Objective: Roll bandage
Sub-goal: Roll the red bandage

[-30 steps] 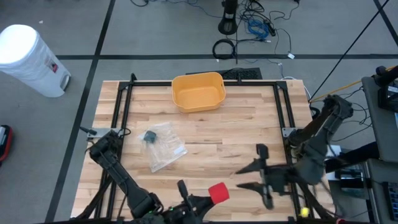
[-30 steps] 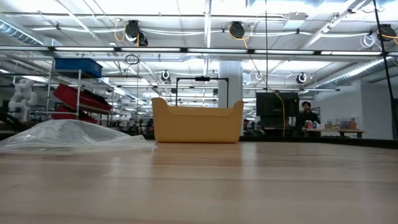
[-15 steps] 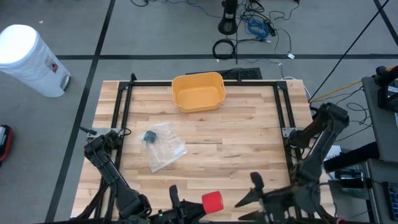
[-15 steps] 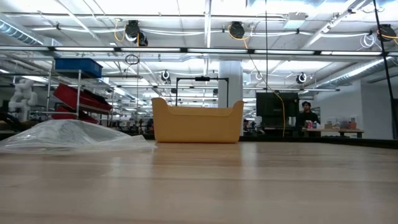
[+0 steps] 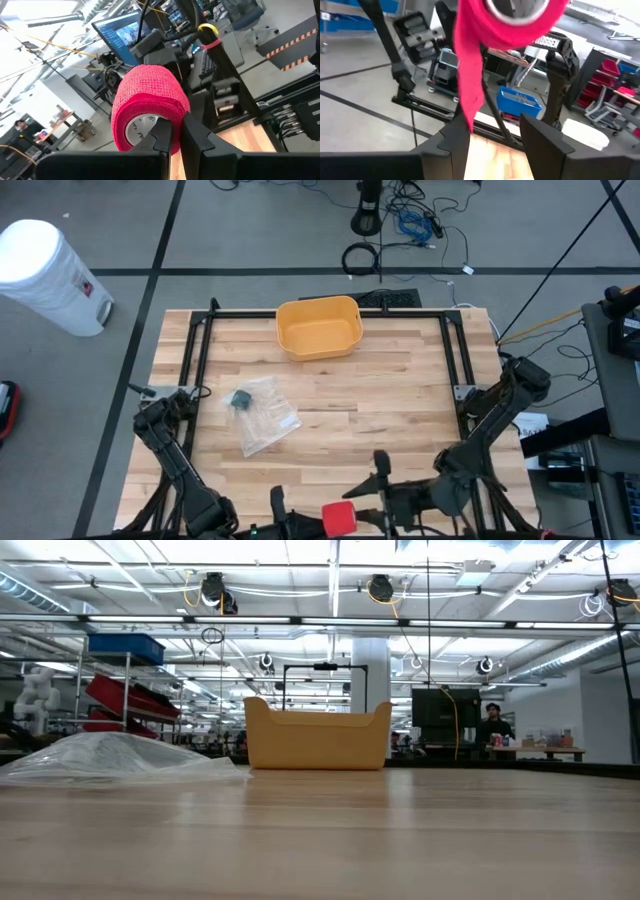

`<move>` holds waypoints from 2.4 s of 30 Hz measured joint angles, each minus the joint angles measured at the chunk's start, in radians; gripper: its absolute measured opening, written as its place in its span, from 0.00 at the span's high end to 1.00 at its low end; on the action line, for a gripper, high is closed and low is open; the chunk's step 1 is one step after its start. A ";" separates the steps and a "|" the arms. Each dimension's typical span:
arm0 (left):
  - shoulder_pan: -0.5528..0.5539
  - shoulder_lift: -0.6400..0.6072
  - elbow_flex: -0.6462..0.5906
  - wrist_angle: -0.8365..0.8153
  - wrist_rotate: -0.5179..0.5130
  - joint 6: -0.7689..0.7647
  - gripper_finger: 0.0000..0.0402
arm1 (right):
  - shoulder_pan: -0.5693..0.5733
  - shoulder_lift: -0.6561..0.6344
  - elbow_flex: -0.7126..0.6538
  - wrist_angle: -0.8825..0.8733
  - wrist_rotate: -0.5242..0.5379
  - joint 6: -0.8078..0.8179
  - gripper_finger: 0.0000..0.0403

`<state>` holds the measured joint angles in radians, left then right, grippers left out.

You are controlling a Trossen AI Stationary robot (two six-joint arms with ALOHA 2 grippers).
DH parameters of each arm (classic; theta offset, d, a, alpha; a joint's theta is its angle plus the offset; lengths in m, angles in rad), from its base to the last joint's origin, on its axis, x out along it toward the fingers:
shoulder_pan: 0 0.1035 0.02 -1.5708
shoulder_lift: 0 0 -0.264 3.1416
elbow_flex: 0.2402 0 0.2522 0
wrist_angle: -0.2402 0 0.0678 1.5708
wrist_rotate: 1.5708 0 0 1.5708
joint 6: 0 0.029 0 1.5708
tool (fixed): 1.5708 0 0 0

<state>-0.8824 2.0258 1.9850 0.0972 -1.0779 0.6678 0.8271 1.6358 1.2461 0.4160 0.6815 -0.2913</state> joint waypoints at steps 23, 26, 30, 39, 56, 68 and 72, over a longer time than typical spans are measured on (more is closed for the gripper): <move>-0.004 0.000 0.000 -0.002 -0.003 -0.003 0.94 | 0.012 0.005 0.000 0.010 -0.111 -0.049 0.74; -0.004 0.000 0.000 -0.001 -0.003 -0.004 0.94 | 0.012 0.005 0.000 0.015 -0.111 -0.069 0.81; -0.004 0.000 0.000 -0.001 -0.002 -0.008 0.94 | 0.006 0.005 0.000 0.015 -0.111 -0.080 0.96; -0.004 0.001 0.000 -0.001 0.055 -0.033 0.94 | -0.014 0.005 0.000 0.017 -0.103 -0.123 1.00; -0.009 0.001 -0.001 -0.014 0.088 -0.083 0.94 | -0.010 -0.013 0.000 0.053 0.001 -0.271 1.00; -0.010 0.002 -0.001 -0.039 -0.017 -0.076 0.94 | 0.026 -0.021 0.000 0.014 -0.001 -0.191 0.94; -0.010 0.002 -0.001 -0.038 -0.051 -0.056 0.94 | 0.046 -0.041 0.000 -0.010 -0.004 -0.109 0.83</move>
<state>-0.8925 2.0274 1.9842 0.0588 -1.1288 0.6121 0.8728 1.5944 1.2465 0.4065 0.6778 -0.4007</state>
